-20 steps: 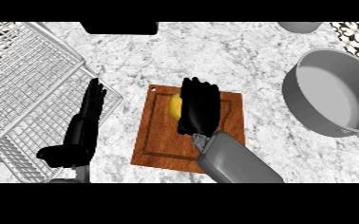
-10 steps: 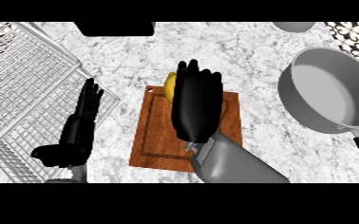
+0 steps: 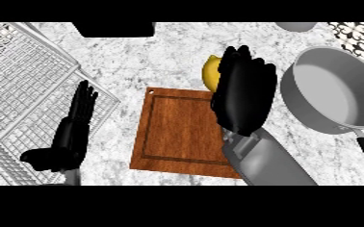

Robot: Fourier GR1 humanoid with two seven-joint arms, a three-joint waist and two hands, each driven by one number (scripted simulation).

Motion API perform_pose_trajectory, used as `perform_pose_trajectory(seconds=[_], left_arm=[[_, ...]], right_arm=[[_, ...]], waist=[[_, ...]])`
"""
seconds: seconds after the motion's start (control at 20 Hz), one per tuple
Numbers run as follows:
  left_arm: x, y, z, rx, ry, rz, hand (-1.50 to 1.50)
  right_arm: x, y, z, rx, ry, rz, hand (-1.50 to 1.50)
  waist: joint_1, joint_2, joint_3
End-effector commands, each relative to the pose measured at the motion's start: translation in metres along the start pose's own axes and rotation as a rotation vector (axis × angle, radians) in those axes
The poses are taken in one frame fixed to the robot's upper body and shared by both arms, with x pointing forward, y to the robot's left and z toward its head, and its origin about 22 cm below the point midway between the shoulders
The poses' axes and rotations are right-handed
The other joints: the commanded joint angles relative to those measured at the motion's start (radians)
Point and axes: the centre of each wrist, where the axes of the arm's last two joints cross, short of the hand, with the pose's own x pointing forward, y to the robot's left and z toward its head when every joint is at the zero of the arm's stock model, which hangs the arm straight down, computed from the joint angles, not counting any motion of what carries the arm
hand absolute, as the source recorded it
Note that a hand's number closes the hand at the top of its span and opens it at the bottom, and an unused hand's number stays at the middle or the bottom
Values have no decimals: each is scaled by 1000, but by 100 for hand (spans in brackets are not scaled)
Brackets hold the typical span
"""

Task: Pick the lemon from the cutting board and place it in the pot

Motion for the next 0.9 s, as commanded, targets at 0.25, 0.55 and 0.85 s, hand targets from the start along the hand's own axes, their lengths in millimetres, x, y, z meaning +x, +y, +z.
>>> perform_pose_trajectory(seconds=[0.25,0.55,0.85], left_arm=[[8,3,-4,-12,-15,5,0],[2,-10,6,-5,-3,16,0],[-4,-22,4,-11,-12,7,0]], right_arm=[[-91,-10,-30,-1,253,87,150],[-146,-12,-50,15,292,105,150],[-212,-1,-60,108,313,45,150]], waist=[[5,5,0],[13,6,0],[12,7,1]])
